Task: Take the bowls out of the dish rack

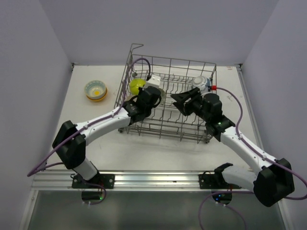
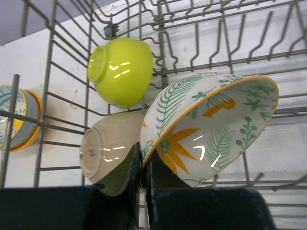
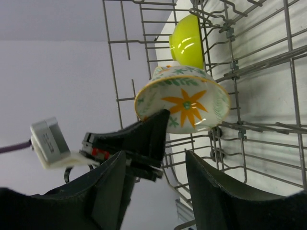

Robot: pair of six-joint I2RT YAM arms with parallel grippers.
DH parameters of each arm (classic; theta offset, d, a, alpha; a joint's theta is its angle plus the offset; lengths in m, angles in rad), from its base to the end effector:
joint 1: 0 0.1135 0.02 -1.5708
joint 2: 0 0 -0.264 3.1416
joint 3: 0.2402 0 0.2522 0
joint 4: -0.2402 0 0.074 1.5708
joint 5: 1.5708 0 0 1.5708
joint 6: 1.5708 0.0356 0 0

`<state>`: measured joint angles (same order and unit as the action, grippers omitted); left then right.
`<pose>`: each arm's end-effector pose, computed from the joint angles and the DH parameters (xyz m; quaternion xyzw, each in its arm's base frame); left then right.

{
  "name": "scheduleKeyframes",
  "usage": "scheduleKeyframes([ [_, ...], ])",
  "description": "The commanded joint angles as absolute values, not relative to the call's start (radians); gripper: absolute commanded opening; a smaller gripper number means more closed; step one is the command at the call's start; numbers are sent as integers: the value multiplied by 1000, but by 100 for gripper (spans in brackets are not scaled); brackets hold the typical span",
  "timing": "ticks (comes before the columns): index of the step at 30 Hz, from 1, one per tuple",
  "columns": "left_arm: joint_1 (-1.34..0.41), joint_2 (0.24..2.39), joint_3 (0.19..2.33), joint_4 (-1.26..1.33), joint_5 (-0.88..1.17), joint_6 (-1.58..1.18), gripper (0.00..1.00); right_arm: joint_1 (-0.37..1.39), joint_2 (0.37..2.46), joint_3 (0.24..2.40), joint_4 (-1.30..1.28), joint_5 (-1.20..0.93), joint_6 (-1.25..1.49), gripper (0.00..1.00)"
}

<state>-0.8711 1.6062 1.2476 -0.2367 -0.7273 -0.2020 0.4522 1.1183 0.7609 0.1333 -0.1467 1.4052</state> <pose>0.2519 -0.2625 0.2911 0.1136 0.8346 0.0462 0.5371 0.2330 0.1190 0.2972 0.3170 0.7137 0.5324 0.3266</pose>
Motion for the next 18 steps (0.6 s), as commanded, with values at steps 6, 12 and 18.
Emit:
scheduleKeyframes([
  [6,-660,1445,1311,-236,-491,-273,0,407,1020,752,66,-127,1223,63],
  [12,-473,1309,1373,-272,-263,-322,0,403,1002,695,52,-135,1163,64],
  [18,-315,1223,1433,-319,-42,-394,0,400,1022,635,95,-160,1152,64],
])
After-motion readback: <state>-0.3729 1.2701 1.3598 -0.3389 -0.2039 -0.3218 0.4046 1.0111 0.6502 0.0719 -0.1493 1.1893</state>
